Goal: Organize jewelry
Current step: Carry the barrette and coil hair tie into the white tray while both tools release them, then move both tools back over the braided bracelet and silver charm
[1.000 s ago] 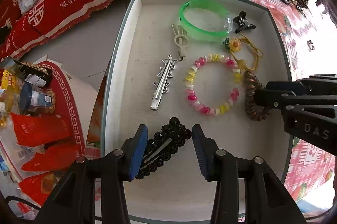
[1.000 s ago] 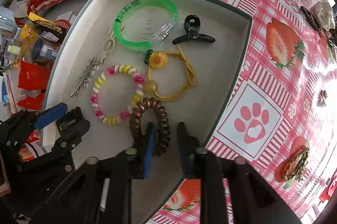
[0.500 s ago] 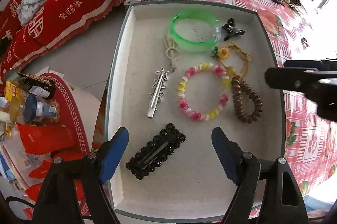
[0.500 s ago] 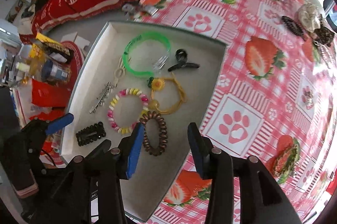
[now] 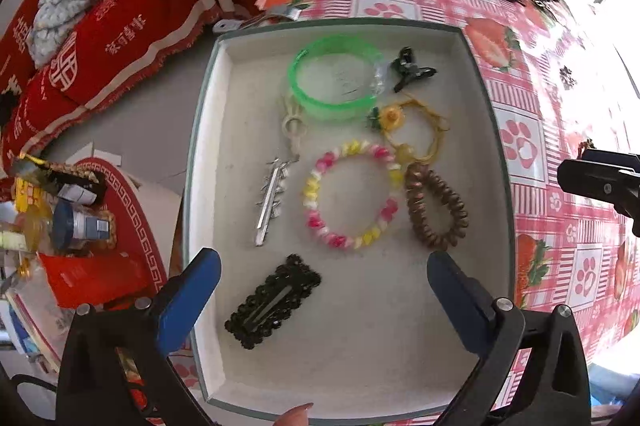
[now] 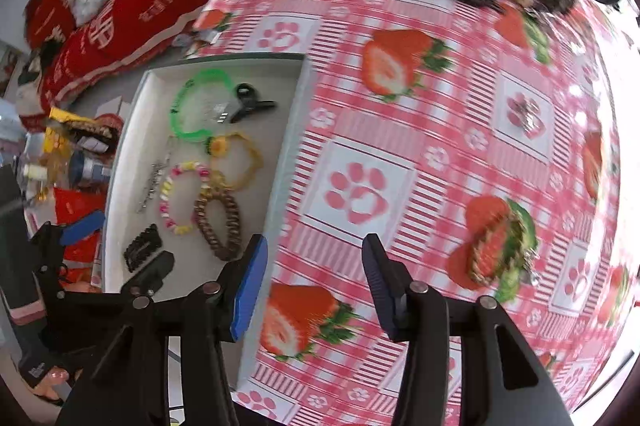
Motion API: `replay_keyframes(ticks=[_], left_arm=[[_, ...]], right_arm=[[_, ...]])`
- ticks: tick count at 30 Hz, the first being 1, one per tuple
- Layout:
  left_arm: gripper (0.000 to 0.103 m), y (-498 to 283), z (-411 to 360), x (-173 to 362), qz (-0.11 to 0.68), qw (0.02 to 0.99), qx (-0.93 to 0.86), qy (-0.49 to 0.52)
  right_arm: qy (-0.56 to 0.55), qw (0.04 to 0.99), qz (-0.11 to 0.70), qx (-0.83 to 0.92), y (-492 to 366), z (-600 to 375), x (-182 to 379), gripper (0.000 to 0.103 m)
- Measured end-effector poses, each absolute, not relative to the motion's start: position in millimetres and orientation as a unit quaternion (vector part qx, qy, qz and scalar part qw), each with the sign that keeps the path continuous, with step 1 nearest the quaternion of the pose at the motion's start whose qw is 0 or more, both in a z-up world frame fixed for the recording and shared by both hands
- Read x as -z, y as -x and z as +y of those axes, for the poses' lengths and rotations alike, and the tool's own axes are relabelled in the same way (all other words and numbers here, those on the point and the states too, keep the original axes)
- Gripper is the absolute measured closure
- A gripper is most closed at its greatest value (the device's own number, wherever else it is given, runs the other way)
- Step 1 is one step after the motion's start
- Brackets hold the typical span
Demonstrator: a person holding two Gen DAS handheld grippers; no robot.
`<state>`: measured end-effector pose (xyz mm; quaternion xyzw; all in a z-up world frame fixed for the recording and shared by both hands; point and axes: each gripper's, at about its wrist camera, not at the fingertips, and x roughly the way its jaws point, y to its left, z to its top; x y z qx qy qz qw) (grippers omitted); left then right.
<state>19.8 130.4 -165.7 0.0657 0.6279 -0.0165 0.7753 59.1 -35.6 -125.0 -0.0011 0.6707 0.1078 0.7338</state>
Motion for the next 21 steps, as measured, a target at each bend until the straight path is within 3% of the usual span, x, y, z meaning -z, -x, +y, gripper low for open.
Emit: replay_keyframes(ticks=[9,21], left_arm=[[0.0,-31,95,156,0.618,0.779,0.035,-0.098],[0.0,-47,32,132,0.598,0.787,0.089,-0.123]], right_arm=[[-0.045,0.739,0.669,-0.065,-49,-90,122,0.029],[-0.089,0.731,0.677,0.013,-24,-169,128,0.029]])
